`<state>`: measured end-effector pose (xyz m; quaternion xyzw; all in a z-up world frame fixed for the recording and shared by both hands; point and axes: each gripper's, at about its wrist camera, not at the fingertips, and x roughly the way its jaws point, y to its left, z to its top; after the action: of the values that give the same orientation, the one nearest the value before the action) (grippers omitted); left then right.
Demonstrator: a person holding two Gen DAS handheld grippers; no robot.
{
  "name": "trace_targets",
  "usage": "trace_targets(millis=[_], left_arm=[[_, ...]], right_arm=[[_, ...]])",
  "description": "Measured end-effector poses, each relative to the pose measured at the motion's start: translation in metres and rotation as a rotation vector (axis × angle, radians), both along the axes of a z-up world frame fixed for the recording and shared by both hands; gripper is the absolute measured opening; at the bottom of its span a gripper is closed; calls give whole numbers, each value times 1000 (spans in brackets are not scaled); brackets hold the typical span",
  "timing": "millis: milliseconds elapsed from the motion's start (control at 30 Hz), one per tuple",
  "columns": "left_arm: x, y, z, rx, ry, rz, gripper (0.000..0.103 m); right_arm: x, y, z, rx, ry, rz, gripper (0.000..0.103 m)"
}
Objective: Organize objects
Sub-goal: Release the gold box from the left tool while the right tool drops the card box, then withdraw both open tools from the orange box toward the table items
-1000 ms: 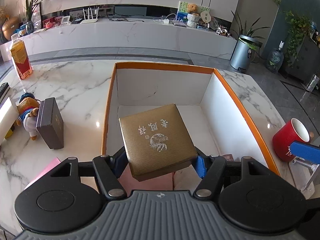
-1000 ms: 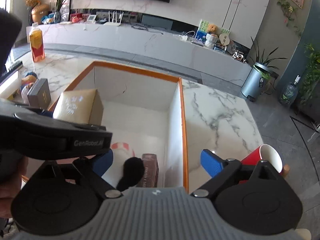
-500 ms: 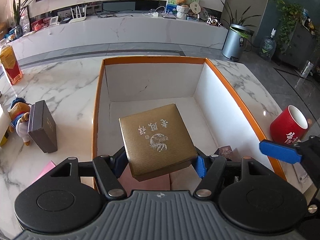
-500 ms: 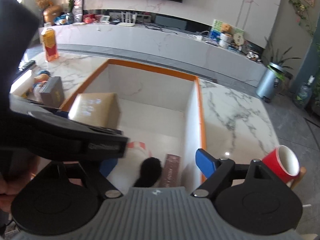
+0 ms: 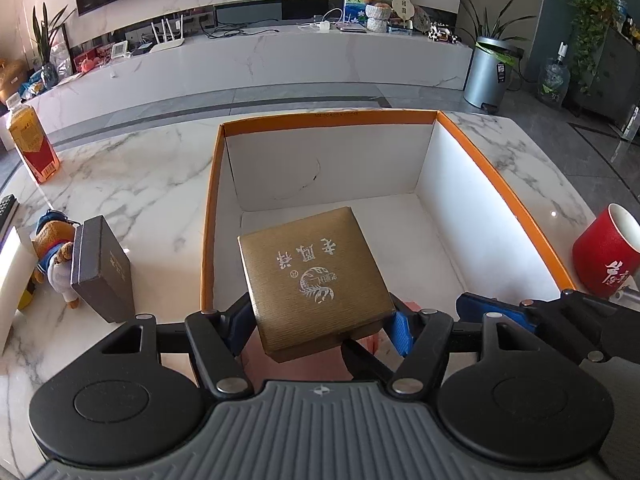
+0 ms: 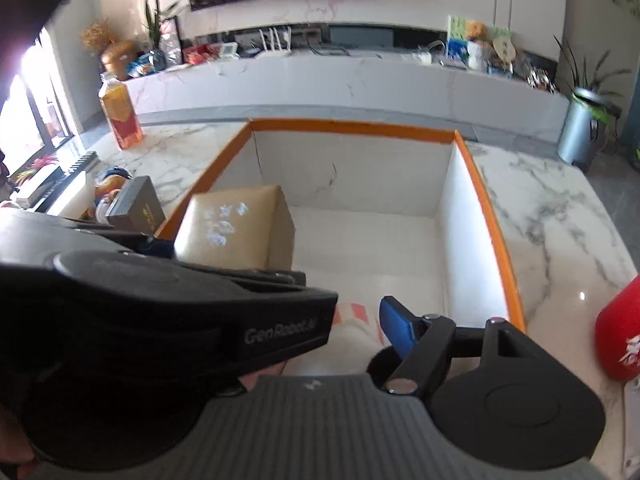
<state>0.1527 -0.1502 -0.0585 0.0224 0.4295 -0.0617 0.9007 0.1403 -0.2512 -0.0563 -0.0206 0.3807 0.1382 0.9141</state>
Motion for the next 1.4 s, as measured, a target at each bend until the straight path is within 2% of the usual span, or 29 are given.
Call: trace_targets(millis=[200,400,500,667,733,800,900,1000,1067,1233,1300,1400], left_arm=[[14,-4,-4,23,48,-18,77],[24,-2,-3,23,58,-14,78],[30,-3,-5,25,59,-25,78],[33,-4,-6,69,65,-38,77],[34,-4,-6,64,72,-38,77],[36,-7,-6,84,87,-45,78],[39,-9,-7,97,92,-45,78],[38,-7,-5,94,82,-40,83],[34,-10,-4,104,72,-64,95],[26,-8,3,136,28,-34,96],[22,-1,9,110,7,-68,96],[15,4,15,111,1,-133,96]], right_arm=[[7,-4,-3,15,8,-45,74],[7,-14,-1,71,17,-62,76],[9,-15,-4,59,31,-68,80],[6,-17,-2,44,49,-53,77],[-1,-20,3,52,36,-10,82],[-5,-19,8,7,12,-27,88],[-6,-23,9,15,14,-28,89],[-4,-25,4,10,35,-41,89],[-3,-26,2,-7,37,-47,89],[-3,-23,1,7,40,-33,90],[-3,-20,0,-1,42,-27,92],[-5,-16,0,-4,44,-29,92]])
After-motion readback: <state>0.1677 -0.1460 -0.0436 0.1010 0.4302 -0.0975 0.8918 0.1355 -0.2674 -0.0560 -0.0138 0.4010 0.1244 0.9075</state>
